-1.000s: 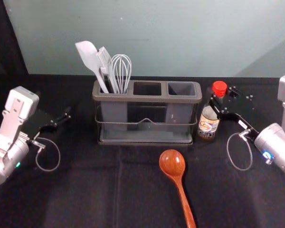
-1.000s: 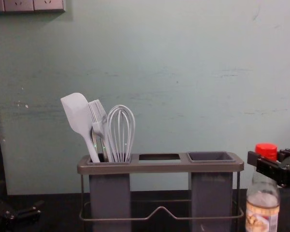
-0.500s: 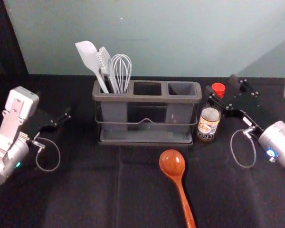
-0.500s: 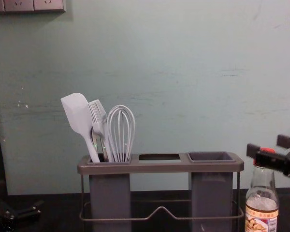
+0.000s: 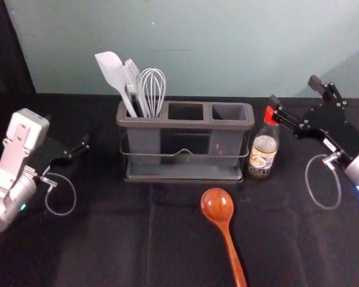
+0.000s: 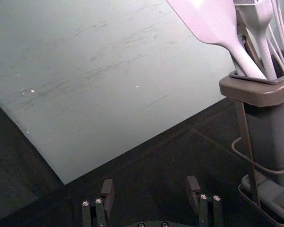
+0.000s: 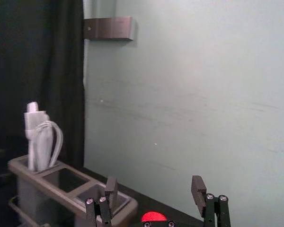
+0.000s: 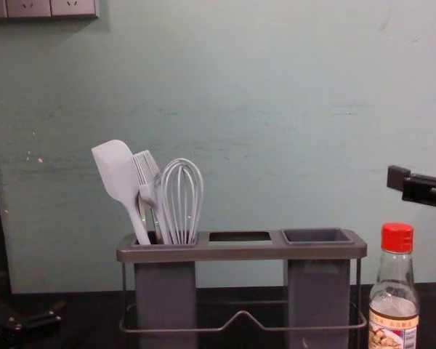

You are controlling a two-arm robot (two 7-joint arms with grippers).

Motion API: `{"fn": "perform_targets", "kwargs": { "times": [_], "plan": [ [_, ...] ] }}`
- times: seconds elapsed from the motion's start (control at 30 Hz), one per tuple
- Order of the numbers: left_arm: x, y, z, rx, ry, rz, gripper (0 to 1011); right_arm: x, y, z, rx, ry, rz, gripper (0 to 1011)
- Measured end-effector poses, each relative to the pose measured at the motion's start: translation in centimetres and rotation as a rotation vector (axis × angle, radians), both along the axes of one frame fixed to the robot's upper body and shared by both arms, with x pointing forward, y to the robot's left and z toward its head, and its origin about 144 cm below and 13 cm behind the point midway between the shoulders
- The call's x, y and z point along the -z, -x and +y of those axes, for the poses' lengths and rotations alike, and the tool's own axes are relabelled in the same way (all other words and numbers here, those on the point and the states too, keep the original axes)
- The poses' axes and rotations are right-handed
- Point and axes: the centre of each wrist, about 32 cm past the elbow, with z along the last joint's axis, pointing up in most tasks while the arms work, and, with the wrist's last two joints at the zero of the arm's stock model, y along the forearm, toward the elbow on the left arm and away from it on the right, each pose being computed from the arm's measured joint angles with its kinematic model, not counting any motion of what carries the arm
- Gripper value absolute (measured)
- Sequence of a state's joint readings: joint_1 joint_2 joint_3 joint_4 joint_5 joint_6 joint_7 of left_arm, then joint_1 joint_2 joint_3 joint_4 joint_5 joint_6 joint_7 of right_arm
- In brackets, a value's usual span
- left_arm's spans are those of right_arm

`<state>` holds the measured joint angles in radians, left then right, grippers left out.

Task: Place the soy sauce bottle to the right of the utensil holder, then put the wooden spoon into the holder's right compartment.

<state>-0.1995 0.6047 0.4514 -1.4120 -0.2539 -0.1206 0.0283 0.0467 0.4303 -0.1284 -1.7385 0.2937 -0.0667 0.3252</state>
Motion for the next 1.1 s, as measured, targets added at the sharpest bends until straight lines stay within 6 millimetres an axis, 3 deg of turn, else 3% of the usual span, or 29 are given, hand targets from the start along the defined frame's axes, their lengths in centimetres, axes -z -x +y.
{"fn": "perform_targets", "kwargs": {
  "times": [0.3, 0.43, 0.8, 1.1],
  "plan": [
    [0.0, 0.0, 0.0, 0.0, 0.0, 0.0, 1005, -2.7, 3.9, 0.0, -0.083, 0.069, 0.082, 1003],
    [0.0, 0.0, 0.0, 0.0, 0.0, 0.0, 1005, -2.9, 5.0, 0.4, -0.134, 0.087, 0.132, 1002],
    [0.0, 0.0, 0.0, 0.0, 0.0, 0.0, 1005, -1.6, 6.7, 1.9, -0.245, 0.142, 0.251, 1003],
    [0.0, 0.0, 0.0, 0.0, 0.0, 0.0, 1005, -1.7, 6.7, 1.9, -0.242, 0.14, 0.247, 1002]
  ]
}}
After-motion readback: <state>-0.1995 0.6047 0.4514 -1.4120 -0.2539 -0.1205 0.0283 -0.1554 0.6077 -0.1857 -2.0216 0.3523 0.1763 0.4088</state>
